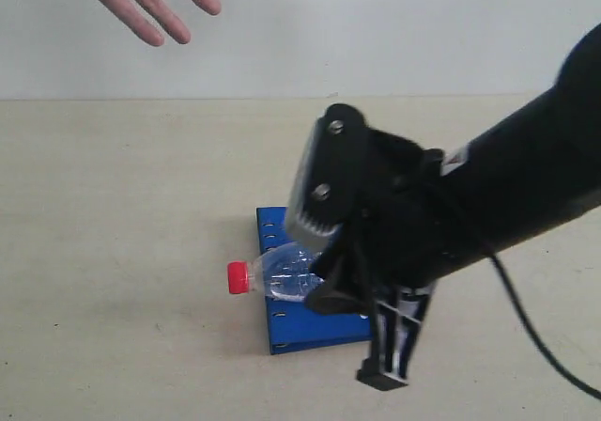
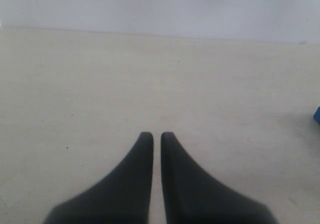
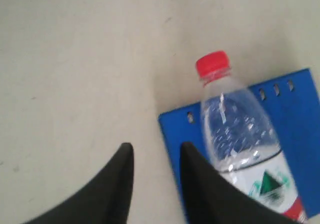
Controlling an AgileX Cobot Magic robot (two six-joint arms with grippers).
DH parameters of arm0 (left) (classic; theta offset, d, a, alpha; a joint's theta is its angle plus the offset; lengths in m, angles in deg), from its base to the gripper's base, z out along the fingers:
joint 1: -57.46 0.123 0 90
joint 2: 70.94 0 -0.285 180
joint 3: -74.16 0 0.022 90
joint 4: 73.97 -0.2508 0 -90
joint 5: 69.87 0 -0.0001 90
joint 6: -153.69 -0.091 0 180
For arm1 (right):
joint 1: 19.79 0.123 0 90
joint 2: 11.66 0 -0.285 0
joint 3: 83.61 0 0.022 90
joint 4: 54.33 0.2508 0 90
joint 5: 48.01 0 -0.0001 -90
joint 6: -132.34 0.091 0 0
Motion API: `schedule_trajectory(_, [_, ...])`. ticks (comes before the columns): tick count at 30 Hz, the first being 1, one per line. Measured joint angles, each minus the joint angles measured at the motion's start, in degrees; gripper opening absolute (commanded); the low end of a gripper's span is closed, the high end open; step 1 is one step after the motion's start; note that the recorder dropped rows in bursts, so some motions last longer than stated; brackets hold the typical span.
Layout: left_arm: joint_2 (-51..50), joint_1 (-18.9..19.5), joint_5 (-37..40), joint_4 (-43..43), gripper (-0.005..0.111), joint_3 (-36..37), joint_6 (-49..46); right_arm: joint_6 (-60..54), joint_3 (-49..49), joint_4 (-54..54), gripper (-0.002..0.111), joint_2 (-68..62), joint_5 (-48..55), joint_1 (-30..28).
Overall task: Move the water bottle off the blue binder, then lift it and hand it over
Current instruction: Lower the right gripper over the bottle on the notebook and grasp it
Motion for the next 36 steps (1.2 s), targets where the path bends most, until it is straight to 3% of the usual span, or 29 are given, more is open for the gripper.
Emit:
schedule_trajectory(3, [0.0,0.0,0.0,0.0,0.005,0.0,0.0,-2.1,0.0,0.1,0.064,-4.7,-11.0,3.9])
schedule_trajectory(9, [0.0,0.0,0.0,0.0,0.005,0.0,0.0,-3.1,0.0,0.1,0.064,-12.2,-25.5,8.7])
schedule_trajectory(19, [0.0,0.0,0.0,0.0,0.005,0.0,0.0,-9.7,0.5,0.3,0.065,-22.2,-34.2,11.2])
schedule_trajectory(28, [0.0,0.0,0.0,0.0,0.005,0.0,0.0,-14.5,9.3,0.3,0.065,-25.2,-36.0,11.2])
schedule_trajectory(36, [0.0,0.0,0.0,0.0,0.005,0.0,0.0,-12.5,11.5,0.3,0.065,-27.6,-27.8,11.2])
